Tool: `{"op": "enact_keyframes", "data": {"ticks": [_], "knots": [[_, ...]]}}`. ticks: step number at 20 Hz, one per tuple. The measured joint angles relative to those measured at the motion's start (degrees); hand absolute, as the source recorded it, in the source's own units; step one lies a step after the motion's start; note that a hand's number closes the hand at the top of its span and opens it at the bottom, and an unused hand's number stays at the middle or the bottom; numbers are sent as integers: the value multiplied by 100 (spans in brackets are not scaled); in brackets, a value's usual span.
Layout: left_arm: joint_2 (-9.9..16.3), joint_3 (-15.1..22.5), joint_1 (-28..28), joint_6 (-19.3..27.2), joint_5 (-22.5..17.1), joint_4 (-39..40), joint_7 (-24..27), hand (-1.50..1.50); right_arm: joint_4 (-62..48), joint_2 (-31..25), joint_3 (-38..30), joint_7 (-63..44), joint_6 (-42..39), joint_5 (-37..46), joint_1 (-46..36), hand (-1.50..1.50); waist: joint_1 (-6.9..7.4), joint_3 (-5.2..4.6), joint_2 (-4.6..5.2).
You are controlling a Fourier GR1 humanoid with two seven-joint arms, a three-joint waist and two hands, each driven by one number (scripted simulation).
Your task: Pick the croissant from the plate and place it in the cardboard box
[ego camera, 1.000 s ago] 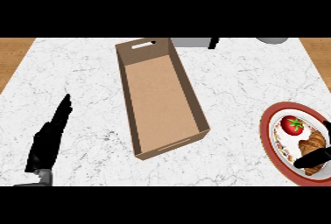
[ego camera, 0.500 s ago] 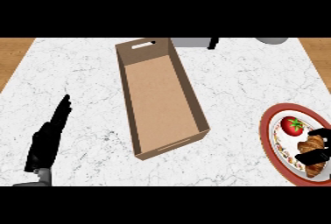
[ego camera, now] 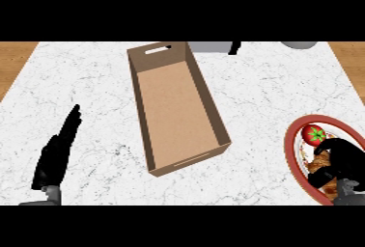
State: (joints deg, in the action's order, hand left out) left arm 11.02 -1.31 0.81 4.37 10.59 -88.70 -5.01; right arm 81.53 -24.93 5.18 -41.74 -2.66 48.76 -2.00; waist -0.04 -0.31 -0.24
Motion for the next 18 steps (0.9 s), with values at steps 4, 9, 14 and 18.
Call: {"op": "enact_keyframes", "data": {"ticks": [4, 9, 14, 18], "knots": [[131, -124, 6, -141, -120, -45, -2, 0, 789, 479, 941, -284, 71, 664, 92, 150, 5, -6, -13], [117, -156, 82, -155, -93, -35, 90, 0, 1883, 793, 1741, -855, -31, 1458, 463, 150, -16, 17, 0], [63, -174, -38, -104, -2, 1, 35, 0, 2677, 969, 2112, -1208, -180, 2081, 577, 150, -16, 26, 10], [80, -197, 7, -165, -35, -70, -20, 0, 3351, 1107, 2136, -1065, -139, 1972, 361, 150, -5, 29, 8]]}}
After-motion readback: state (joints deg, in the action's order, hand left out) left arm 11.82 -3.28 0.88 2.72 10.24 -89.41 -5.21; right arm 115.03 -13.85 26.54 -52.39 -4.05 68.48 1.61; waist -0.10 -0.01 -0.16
